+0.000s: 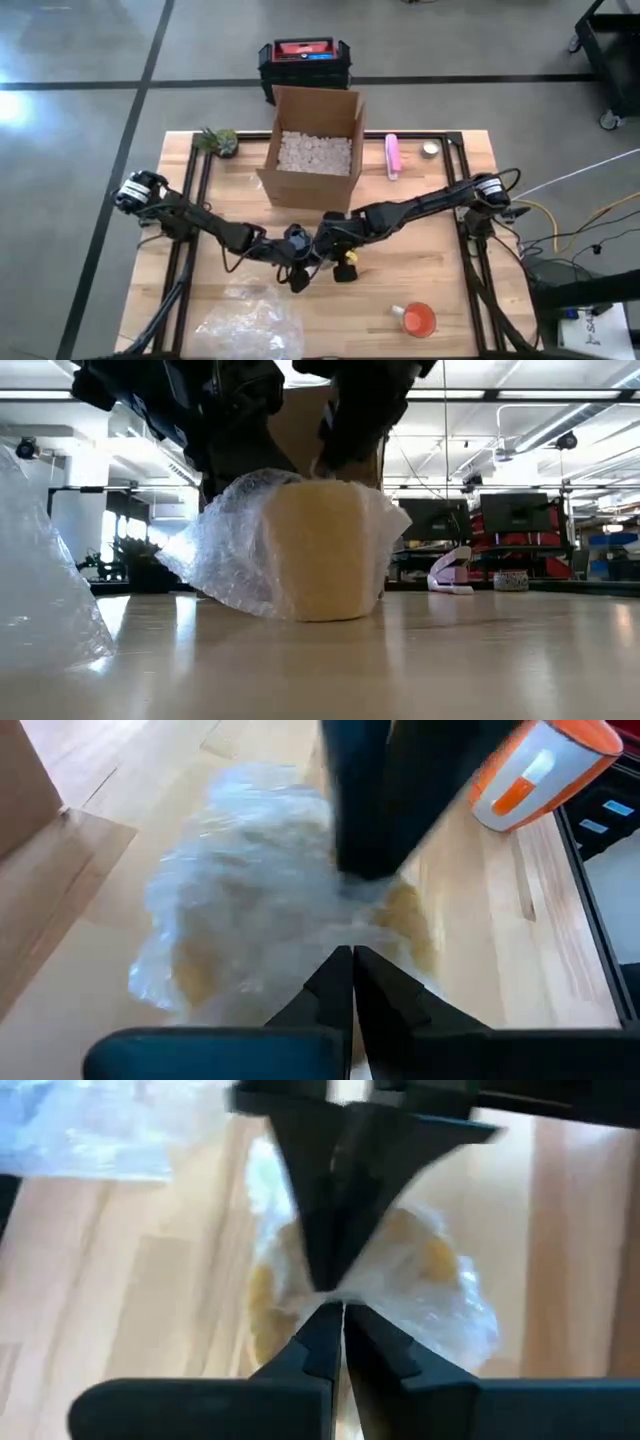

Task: Wrap mug
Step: Wrap the yellow mug with transparent bubble wrap

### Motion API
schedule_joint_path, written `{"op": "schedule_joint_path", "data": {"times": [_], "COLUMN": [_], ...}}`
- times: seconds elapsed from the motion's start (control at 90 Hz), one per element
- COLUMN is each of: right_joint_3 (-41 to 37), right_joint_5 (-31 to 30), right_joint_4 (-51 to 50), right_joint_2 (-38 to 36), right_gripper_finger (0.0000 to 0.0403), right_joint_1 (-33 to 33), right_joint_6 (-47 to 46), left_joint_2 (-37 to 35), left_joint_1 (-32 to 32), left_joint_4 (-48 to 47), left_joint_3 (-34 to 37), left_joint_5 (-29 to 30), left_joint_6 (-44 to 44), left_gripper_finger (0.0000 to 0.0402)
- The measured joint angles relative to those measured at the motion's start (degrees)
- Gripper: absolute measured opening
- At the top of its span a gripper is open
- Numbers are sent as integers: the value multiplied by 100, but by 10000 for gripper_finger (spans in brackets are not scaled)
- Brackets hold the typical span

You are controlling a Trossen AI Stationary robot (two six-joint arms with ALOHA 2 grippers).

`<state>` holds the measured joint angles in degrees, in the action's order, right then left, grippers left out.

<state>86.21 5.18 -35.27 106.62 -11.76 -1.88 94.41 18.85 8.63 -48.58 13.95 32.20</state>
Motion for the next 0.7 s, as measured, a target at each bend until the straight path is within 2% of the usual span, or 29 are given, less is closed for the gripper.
{"op": "schedule_joint_path", "data": {"times": [0.5,0.7], "right_joint_3": [-39,-40], "right_joint_5": [35,-7], "right_joint_4": [312,302], "right_joint_2": [644,662], "right_gripper_finger": [2,2], "right_joint_1": [-44,-27], "right_joint_6": [125,70], "left_joint_2": [-67,-463], "left_joint_1": [-5,31], "left_joint_4": [120,-622], "left_joint_3": [11,-175], "left_joint_5": [45,-240], "left_joint_6": [26,-35], "left_gripper_finger": [0,0]}}
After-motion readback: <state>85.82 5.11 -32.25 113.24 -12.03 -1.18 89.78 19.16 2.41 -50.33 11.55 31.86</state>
